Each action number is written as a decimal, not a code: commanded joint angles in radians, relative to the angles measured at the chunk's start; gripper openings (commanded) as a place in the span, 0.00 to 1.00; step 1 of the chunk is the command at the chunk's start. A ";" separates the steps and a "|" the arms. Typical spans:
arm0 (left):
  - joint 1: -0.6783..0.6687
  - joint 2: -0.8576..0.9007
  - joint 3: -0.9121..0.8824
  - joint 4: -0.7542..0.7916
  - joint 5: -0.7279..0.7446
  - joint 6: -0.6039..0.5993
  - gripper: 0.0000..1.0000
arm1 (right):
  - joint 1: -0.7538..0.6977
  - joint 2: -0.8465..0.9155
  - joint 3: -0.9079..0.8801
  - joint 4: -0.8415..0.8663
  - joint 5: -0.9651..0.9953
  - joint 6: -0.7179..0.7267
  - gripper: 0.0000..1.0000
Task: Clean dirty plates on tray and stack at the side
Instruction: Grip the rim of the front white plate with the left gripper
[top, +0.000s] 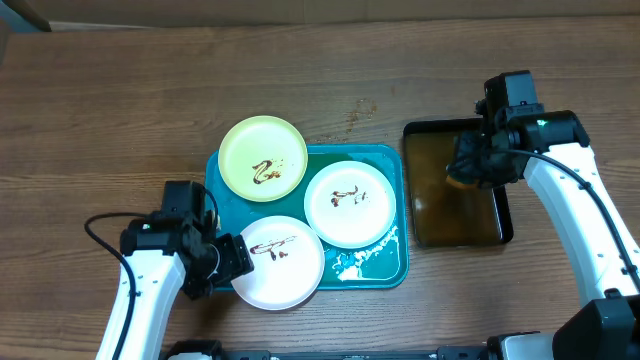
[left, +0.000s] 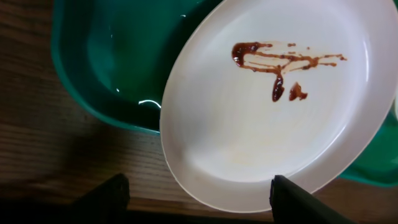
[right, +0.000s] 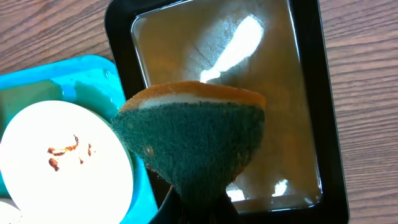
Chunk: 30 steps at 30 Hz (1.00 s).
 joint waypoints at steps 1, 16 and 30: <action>-0.002 0.007 -0.039 0.006 -0.005 -0.079 0.73 | -0.001 -0.005 0.013 0.002 -0.006 -0.006 0.04; -0.002 0.007 -0.183 0.137 -0.002 -0.150 0.27 | -0.001 -0.005 0.013 -0.021 -0.006 -0.006 0.04; -0.002 0.007 -0.183 0.214 -0.003 -0.150 0.06 | -0.001 -0.005 0.013 -0.036 -0.006 -0.006 0.04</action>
